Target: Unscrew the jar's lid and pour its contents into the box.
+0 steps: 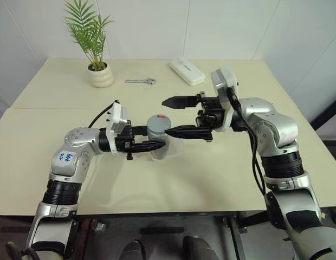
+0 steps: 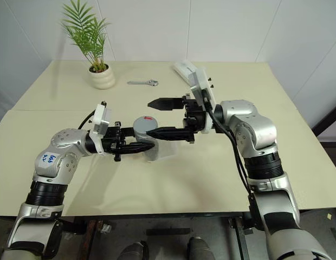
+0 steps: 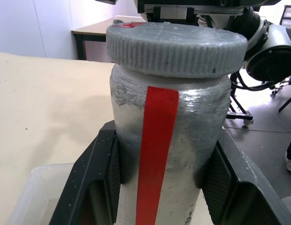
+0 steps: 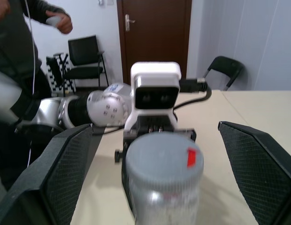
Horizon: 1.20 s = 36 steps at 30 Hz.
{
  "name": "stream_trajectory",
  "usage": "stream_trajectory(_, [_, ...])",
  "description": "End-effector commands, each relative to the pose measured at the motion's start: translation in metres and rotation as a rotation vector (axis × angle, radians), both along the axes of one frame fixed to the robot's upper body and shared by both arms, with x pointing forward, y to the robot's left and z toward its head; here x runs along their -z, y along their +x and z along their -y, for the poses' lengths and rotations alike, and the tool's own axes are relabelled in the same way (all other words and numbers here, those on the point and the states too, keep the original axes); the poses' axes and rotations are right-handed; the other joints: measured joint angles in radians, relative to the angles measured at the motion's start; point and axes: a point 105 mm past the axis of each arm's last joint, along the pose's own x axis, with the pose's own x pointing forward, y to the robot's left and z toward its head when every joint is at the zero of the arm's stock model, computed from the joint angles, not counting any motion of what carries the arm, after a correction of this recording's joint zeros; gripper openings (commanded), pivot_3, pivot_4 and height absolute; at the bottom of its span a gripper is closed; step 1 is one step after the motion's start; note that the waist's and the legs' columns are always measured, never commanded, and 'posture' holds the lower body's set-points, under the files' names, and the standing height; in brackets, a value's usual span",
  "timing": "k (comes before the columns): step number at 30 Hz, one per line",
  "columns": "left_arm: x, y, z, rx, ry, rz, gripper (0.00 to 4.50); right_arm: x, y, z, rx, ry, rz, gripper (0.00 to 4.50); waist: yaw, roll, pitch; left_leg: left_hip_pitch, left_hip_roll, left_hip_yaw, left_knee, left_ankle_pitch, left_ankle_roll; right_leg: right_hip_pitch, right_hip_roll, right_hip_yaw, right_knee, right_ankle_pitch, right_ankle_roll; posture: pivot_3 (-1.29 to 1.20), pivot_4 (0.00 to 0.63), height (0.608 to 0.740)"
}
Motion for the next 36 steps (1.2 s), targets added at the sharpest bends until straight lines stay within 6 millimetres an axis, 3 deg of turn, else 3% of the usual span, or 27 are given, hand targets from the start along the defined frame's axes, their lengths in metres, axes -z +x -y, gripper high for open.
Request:
stream_trajectory(1, [-0.01,-0.006,0.004,0.024,-0.009,0.051,1.87,-0.005,0.0,-0.011,0.01,-0.013,0.062,4.49,0.001,0.0,0.0,0.0,0.0,0.0,0.0,0.0,0.0,0.0,0.0,0.0,0.0,0.0,0.0,0.0,0.15,0.74])
stream_trajectory(13, [-0.009,-0.008,0.005,0.03,-0.009,0.051,1.87,0.006,0.006,-0.026,0.018,-0.038,0.099,4.49,-0.001,0.0,0.0,0.0,0.0,0.0,-0.001,0.0,0.0,0.0,0.0,0.0,0.0,0.0,0.0,0.0,0.15,0.74])
stream_trajectory(36, [-0.007,-0.007,0.005,0.026,-0.012,0.052,1.87,0.008,0.027,0.011,0.112,-0.052,0.055,4.49,0.0,0.0,0.0,0.0,0.0,0.0,0.0,0.0,0.0,0.0,0.0,0.0,0.0,0.0,0.0,0.0,0.15,0.74])
